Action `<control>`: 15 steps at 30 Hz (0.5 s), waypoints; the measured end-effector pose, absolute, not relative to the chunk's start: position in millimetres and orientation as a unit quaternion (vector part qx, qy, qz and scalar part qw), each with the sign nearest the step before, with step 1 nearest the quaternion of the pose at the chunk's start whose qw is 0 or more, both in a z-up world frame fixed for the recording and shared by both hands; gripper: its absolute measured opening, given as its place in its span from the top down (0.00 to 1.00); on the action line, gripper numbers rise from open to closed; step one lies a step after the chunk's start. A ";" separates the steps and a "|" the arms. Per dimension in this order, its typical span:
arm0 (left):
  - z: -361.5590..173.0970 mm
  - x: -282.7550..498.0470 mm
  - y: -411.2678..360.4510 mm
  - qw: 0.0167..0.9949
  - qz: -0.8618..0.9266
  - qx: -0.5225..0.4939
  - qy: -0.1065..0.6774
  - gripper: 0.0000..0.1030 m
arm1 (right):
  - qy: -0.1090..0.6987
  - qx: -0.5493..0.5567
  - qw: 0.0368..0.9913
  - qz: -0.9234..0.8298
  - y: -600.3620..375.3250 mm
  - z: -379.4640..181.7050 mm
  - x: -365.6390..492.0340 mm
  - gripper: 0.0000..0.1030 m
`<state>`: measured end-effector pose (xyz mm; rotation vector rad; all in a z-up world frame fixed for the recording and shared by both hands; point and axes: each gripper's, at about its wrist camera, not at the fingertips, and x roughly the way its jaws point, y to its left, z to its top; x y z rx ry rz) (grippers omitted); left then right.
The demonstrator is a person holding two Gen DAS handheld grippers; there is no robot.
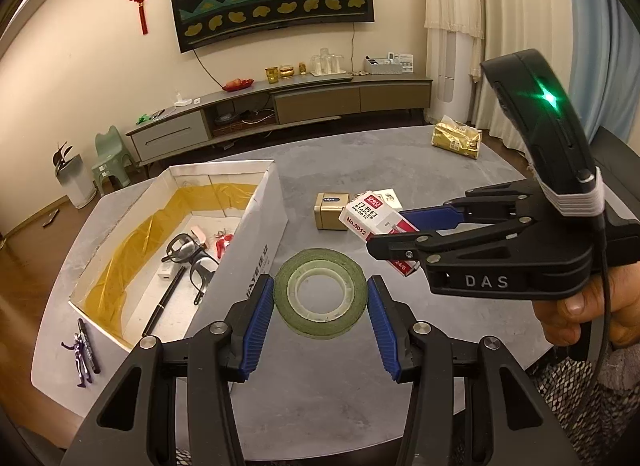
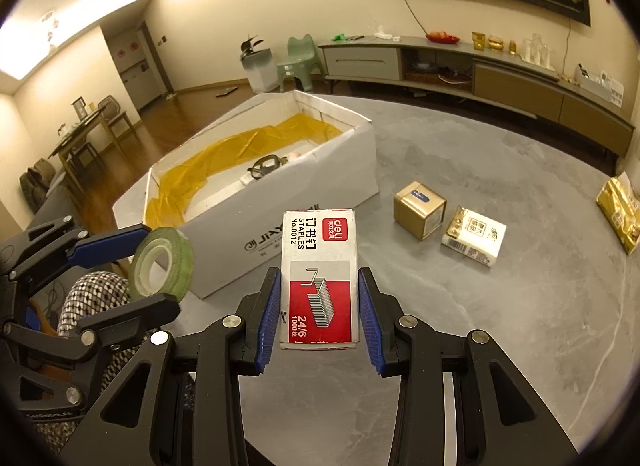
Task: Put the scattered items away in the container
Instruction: 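Lift the tape roll and staple box and carry them over the box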
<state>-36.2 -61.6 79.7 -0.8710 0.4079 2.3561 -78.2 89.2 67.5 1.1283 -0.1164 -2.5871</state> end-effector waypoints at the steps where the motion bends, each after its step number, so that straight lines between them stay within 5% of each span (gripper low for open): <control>1: 80.3 -36.6 -62.4 0.293 0.886 -0.327 0.153 0.53 | -0.039 0.392 0.159 -0.905 86.4 69.6 -77.6 0.62; 15: 89.8 -50.6 -90.5 0.282 0.895 -0.321 0.129 0.53 | -0.032 0.367 0.165 -0.915 56.7 96.5 -78.9 0.62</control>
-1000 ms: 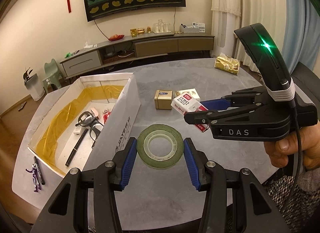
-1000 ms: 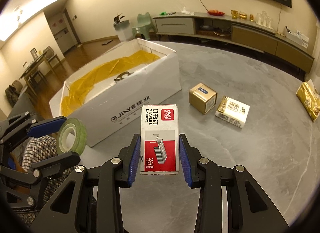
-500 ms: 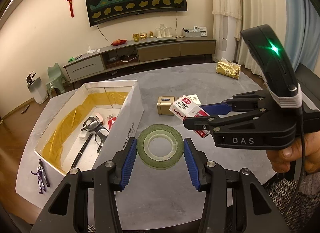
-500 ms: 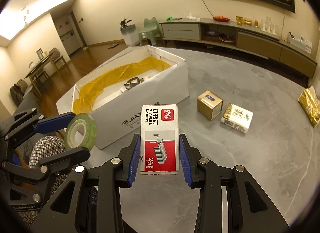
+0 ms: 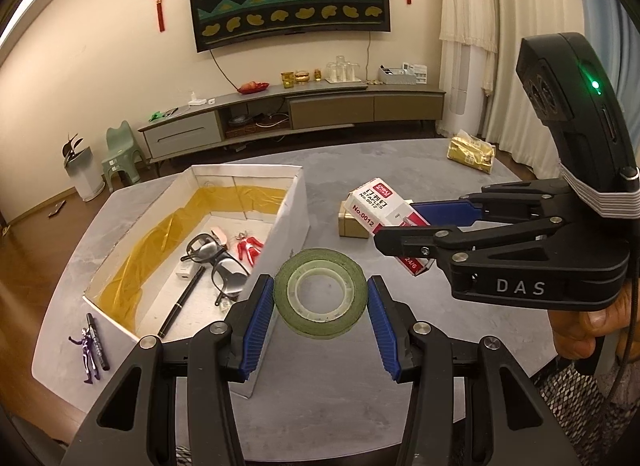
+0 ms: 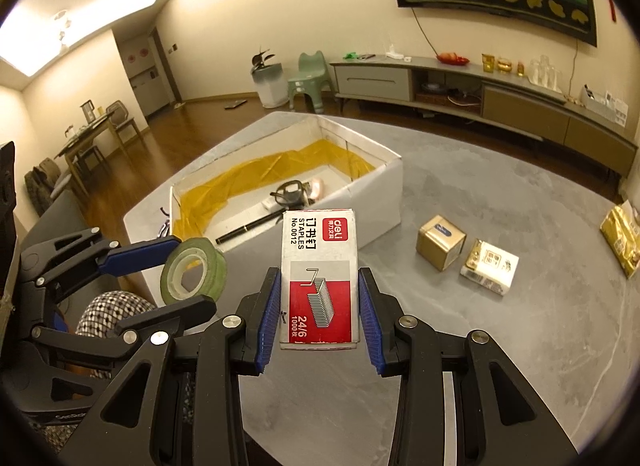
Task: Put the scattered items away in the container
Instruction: 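Lift the tape roll and staple box and carry them over the box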
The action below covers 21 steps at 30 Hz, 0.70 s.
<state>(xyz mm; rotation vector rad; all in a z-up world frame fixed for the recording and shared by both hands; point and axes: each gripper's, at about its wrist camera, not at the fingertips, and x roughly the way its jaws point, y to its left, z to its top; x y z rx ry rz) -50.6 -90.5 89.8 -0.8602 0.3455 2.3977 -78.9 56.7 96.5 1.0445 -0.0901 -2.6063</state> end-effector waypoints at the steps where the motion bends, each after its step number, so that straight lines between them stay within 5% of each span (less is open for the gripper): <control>1: 90.4 -51.5 -93.2 0.281 0.896 -0.321 0.126 0.53 | -0.030 0.367 0.165 -0.915 53.7 97.5 -79.7 0.62; 21: 101.0 -83.5 -155.6 0.268 0.908 -0.315 0.069 0.53 | -0.022 0.360 0.160 -0.919 18.2 113.4 -95.4 0.62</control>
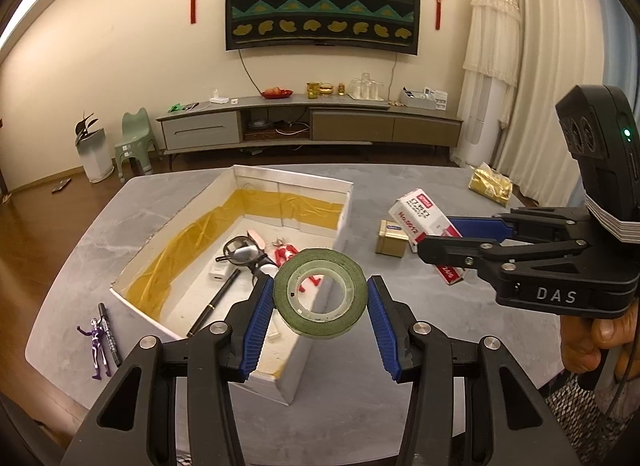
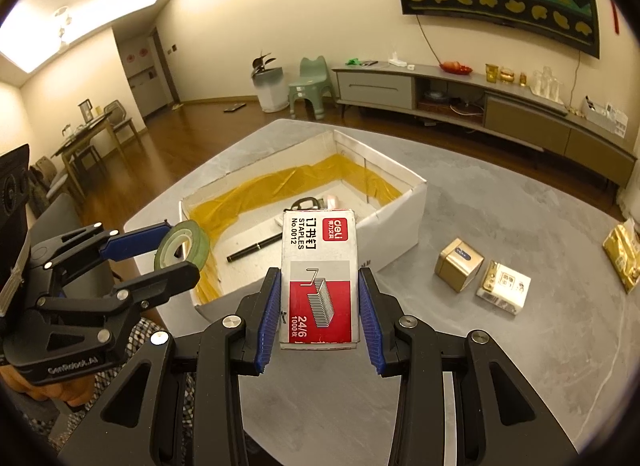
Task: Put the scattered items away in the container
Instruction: 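Lift the tape roll and staple box and carry them over the box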
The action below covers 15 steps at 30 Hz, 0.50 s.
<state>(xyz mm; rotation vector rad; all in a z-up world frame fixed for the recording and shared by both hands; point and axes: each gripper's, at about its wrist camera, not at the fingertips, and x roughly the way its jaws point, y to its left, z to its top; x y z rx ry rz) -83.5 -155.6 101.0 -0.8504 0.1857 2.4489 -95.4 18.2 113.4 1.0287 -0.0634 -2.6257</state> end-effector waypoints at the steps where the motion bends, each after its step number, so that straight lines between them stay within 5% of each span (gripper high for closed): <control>1: 100.8 -85.2 -158.1 0.267 0.908 -0.315 0.067 0.53 | -0.021 0.360 0.160 -0.919 16.1 114.3 -96.5 0.62; 15: 99.8 -119.7 -200.2 0.247 0.915 -0.318 0.036 0.53 | -0.024 0.353 0.165 -0.921 -13.2 123.5 -121.5 0.62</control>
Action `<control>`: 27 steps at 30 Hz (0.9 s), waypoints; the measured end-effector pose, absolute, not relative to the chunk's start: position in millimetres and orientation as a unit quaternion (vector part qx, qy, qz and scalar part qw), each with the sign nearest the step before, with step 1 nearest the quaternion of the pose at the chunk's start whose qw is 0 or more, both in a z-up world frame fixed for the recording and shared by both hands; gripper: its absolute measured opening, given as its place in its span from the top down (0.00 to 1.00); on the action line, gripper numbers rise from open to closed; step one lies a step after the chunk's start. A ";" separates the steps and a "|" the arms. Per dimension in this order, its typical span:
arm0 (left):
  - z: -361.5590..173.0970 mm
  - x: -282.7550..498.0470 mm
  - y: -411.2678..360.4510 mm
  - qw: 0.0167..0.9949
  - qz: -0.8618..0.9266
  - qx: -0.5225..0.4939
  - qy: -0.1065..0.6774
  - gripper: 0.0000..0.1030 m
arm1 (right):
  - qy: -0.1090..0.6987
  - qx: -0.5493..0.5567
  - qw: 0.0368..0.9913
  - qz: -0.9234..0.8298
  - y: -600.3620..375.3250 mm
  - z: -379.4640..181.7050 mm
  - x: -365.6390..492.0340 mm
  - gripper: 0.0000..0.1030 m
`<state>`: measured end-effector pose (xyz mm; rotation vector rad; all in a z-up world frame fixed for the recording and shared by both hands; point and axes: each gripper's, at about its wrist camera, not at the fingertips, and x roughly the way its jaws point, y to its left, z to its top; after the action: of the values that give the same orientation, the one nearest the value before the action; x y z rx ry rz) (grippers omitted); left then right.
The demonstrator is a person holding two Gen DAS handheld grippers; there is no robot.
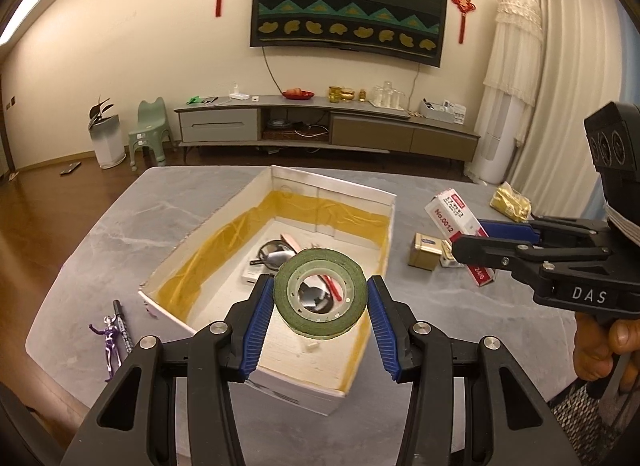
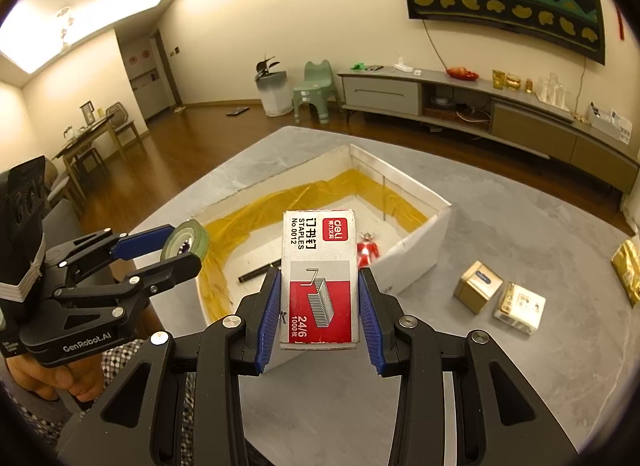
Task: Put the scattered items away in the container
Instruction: 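Lift the tape roll and staple box and carry them over the box, then open both tools to drop the tape roll and staple box into the box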
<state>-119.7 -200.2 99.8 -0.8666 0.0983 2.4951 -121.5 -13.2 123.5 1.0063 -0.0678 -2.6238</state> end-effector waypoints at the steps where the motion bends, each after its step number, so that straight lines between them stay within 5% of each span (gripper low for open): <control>1: 99.6 -122.1 -202.9 0.245 0.915 -0.318 0.035 0.53 | -0.023 0.353 0.166 -0.920 -16.2 123.6 -123.7 0.62; 27: 79.0 -184.1 -230.1 0.233 0.911 -0.340 0.031 0.53 | -0.003 0.377 0.192 -0.906 -76.8 90.9 -163.5 0.62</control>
<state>-184.1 -230.1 79.0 -0.9327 0.0862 2.5007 -163.5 -76.8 90.9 1.0577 -0.0085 -2.5443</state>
